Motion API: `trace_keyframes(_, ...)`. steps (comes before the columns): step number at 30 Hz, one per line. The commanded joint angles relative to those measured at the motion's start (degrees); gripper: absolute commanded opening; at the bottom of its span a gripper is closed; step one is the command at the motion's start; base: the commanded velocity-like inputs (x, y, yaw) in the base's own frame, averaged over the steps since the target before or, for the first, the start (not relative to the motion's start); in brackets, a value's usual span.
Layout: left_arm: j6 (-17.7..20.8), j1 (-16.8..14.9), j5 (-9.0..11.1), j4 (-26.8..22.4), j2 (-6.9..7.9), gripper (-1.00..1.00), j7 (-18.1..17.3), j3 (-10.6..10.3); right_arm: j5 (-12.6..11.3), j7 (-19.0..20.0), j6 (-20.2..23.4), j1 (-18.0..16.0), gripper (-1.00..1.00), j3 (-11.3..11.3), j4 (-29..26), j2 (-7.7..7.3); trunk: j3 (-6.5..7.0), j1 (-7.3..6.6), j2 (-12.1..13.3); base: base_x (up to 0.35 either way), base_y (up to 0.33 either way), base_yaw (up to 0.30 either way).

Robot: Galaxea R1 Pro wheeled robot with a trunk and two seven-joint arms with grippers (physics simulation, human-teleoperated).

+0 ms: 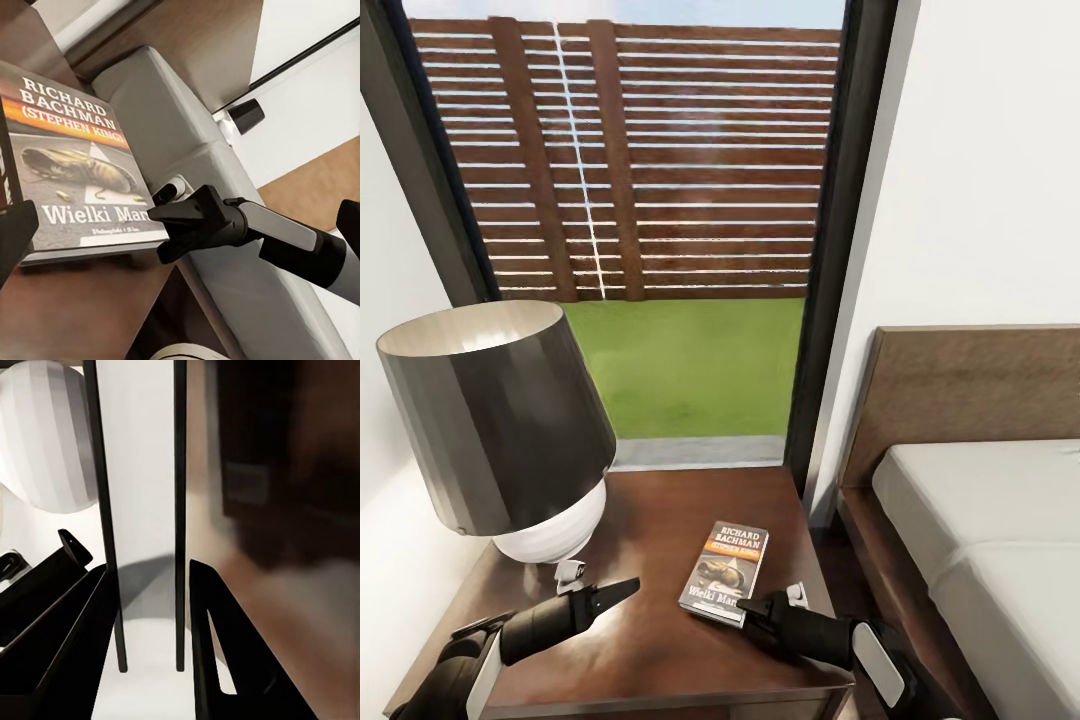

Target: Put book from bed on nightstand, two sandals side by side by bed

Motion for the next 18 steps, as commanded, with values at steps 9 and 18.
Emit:
trace_keyframes(9, 0.61, -0.02, 0.04, 0.00, 0.00, 1.00, -0.20, 0.10, 1.31, -0.72, -0.07, 0.01, -1.00, 0.05, 1.50, -0.02, 0.38, -0.06, 0.01, 0.000, 0.000, 0.000)
trace_keyframes(18, 0.61, -0.02, 0.04, 0.00, 0.00, 1.00, -0.20, 0.19, 1.35, -0.72, -0.06, 0.03, -1.00, 0.05, 1.51, -0.01, 0.38, -0.06, 0.01, 0.000, 0.000, 0.000)
